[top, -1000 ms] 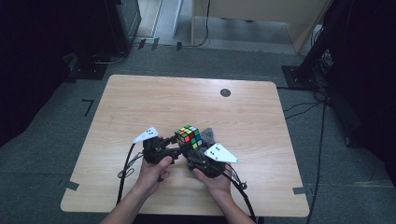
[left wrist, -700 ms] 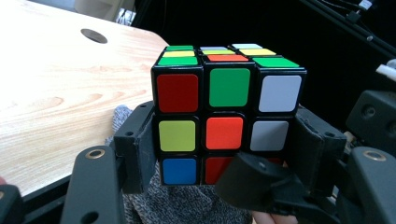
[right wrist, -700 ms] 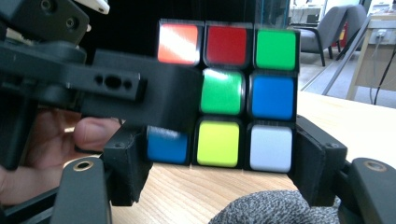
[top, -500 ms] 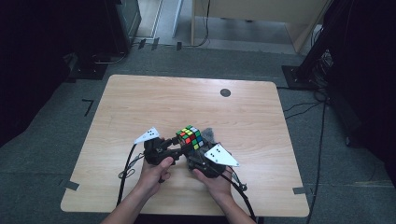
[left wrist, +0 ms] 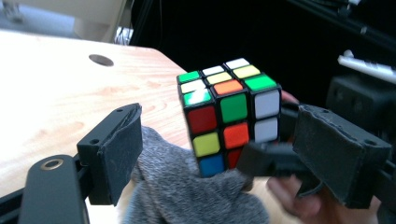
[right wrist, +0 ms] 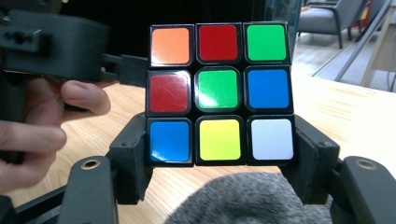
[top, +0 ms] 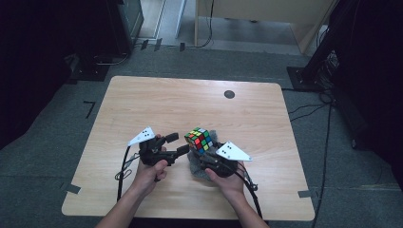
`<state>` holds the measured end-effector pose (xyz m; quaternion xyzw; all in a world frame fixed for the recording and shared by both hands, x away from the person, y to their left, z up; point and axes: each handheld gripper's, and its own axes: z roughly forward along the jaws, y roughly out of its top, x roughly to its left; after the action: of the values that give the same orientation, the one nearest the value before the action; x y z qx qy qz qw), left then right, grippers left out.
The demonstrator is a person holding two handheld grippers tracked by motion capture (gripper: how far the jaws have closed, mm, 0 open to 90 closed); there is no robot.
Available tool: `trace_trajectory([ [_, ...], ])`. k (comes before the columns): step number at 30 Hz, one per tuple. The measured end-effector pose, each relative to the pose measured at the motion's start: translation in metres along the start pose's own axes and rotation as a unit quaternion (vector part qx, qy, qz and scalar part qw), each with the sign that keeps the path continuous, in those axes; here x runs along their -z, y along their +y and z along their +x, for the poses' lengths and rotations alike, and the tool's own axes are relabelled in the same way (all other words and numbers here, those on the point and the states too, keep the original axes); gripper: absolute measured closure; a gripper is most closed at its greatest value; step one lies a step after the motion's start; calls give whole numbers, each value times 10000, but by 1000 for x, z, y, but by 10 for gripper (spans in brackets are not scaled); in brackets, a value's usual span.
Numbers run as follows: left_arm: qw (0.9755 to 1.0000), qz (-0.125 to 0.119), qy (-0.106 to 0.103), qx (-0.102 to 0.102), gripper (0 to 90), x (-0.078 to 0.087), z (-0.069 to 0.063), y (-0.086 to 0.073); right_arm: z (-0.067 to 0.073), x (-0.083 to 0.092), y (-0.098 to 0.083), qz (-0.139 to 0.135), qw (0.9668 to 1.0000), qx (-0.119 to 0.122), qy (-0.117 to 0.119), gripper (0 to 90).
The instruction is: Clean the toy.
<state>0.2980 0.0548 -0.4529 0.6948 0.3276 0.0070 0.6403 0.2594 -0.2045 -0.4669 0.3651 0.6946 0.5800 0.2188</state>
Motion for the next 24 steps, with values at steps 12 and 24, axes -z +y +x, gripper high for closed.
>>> trace_trajectory([
  [12, 9905, 488, 636, -1116, 222, -5, 2, -11, -27, 14, 15, 176, 9980, -485, 365, 345],
  [24, 9625, 852, 1094, -2332, 179, -17, -8, -24, -24, 15, 23, 341, 9925, -868, 787, 344],
])
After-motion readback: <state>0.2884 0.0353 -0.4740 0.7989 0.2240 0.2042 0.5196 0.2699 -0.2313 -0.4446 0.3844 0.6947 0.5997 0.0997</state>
